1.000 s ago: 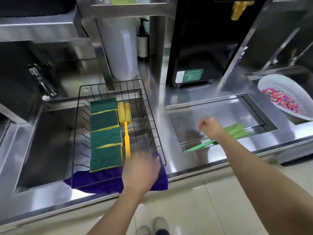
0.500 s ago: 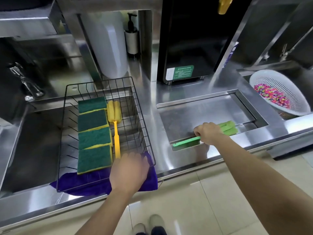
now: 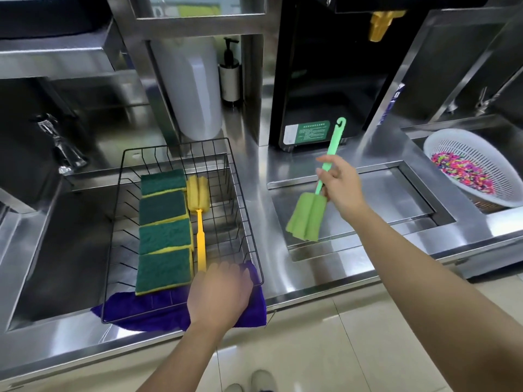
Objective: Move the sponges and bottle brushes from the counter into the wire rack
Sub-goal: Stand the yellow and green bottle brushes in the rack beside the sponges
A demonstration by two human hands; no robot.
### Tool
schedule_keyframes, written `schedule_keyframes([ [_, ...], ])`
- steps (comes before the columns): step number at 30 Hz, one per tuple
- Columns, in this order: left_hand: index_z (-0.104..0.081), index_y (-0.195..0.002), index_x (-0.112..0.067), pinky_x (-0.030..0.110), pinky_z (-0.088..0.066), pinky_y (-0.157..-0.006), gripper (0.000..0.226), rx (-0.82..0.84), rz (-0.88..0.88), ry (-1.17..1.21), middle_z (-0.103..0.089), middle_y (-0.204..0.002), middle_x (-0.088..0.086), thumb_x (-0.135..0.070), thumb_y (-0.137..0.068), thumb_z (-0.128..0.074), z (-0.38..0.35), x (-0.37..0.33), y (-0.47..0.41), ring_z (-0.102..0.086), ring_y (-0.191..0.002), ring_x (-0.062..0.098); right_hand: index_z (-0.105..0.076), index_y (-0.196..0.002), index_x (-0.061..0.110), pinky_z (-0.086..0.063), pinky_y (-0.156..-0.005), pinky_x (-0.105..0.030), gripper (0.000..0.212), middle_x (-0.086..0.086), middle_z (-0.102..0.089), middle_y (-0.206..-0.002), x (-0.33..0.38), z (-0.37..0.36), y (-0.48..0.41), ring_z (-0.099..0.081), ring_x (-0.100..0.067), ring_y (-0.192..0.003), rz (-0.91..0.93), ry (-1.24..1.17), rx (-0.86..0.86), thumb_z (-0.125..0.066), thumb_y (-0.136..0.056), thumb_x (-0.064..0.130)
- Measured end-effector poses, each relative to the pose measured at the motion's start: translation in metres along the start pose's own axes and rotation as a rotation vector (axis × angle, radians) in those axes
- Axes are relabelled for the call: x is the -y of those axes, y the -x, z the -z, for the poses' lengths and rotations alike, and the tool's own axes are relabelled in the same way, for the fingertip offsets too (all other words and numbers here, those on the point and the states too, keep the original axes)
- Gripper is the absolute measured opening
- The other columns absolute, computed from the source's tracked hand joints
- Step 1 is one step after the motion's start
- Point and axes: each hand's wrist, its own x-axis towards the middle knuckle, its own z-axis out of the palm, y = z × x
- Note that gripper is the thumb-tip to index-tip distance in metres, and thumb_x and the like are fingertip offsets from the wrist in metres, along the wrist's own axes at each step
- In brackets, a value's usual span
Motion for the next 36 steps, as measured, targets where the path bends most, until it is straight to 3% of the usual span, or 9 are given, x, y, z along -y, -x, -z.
schedule_keyframes([
  [3,-0.063,-0.066,-0.012,0.034,-0.044,-0.054,0.045,0.008,0.002,0.007,-0.058,-0.062,0.003,-0.036,-0.092,-0.036,0.001,0.001,0.000,-0.055,-0.058,0.024,-0.062,-0.084,0.016,-0.049,-0.045,-0.023,0.016,0.000,-0.068,-0.057,0.011,-0.010,0.001,-0.063,-0.008,-0.048,-0.228,-0.507,0.082,-0.055,-0.088,0.002],
  [6,-0.064,-0.067,-0.012,0.034,-0.045,-0.054,0.046,0.027,0.027,0.024,-0.059,-0.063,0.002,-0.039,-0.092,-0.036,0.002,0.000,0.000,-0.056,-0.059,0.023,-0.057,-0.078,0.011,-0.052,-0.042,-0.021,0.012,0.003,-0.074,-0.062,0.015,-0.025,0.003,-0.068,-0.009,-0.052,-0.287,-0.581,0.202,-0.055,-0.090,0.006],
  [9,-0.064,-0.067,-0.012,0.034,-0.046,-0.054,0.046,0.013,0.047,0.046,-0.060,-0.062,0.002,-0.041,-0.092,-0.037,0.004,0.001,-0.001,-0.056,-0.057,0.023,-0.052,-0.072,0.008,-0.031,-0.031,-0.016,0.020,-0.001,-0.064,-0.043,0.015,-0.046,0.003,-0.048,-0.008,-0.029,-0.316,-0.405,0.167,-0.055,-0.091,0.012],
  [11,-0.061,-0.064,-0.013,0.033,-0.045,-0.053,0.045,-0.021,0.071,0.066,-0.057,-0.060,0.001,-0.041,-0.092,-0.039,0.007,0.002,-0.001,-0.055,-0.054,0.022,-0.056,-0.070,0.004,-0.023,-0.032,-0.016,0.024,-0.006,-0.050,-0.041,0.018,-0.057,0.001,-0.040,-0.014,-0.034,-0.268,-0.319,0.135,-0.058,-0.090,0.017],
  [14,-0.059,-0.062,-0.013,0.032,-0.043,-0.051,0.043,-0.075,0.107,0.055,-0.054,-0.057,0.001,-0.039,-0.091,-0.042,0.007,0.012,0.002,-0.052,-0.052,0.022,-0.057,-0.067,-0.003,-0.022,-0.038,-0.016,0.035,-0.011,-0.037,-0.061,0.030,-0.073,0.001,-0.036,-0.020,-0.055,-0.146,-0.193,0.113,-0.061,-0.087,0.026],
  [18,-0.057,-0.061,-0.012,0.034,-0.040,-0.052,0.044,-0.100,0.118,-0.024,-0.052,-0.057,0.002,-0.039,-0.092,-0.043,0.005,0.033,0.015,-0.051,-0.052,0.024,-0.050,-0.060,-0.002,-0.031,-0.057,-0.029,0.049,-0.006,-0.040,-0.058,0.053,-0.092,0.005,-0.038,-0.015,-0.056,0.046,-0.018,0.136,-0.051,-0.092,0.035],
  [22,-0.056,-0.062,-0.013,0.034,-0.037,-0.053,0.043,-0.137,0.117,-0.067,-0.050,-0.058,0.002,-0.039,-0.093,-0.043,-0.001,0.037,0.021,-0.048,-0.053,0.024,-0.039,-0.052,0.011,-0.024,-0.050,-0.024,0.050,0.002,-0.033,-0.053,0.073,-0.118,0.013,-0.031,-0.013,-0.052,0.122,0.170,0.270,-0.042,-0.097,0.032],
  [29,-0.059,-0.064,-0.012,0.033,-0.038,-0.054,0.041,-0.162,0.118,-0.051,-0.052,-0.060,0.003,-0.038,-0.092,-0.043,-0.004,0.037,0.022,-0.048,-0.055,0.023,-0.041,-0.061,0.009,-0.029,-0.045,-0.025,0.041,-0.004,-0.040,-0.057,0.057,-0.171,0.031,-0.037,-0.016,-0.048,-0.156,0.575,0.687,-0.041,-0.098,0.026],
  [36,-0.061,-0.068,-0.012,0.033,-0.039,-0.054,0.040,-0.161,0.116,-0.027,-0.054,-0.063,0.002,-0.038,-0.092,-0.043,-0.006,0.038,0.023,-0.049,-0.057,0.022,-0.061,-0.094,-0.008,-0.034,-0.047,-0.024,0.021,-0.012,-0.049,-0.067,0.048,-0.198,0.040,-0.052,-0.024,-0.066,-0.213,0.898,0.870,-0.043,-0.095,0.002],
])
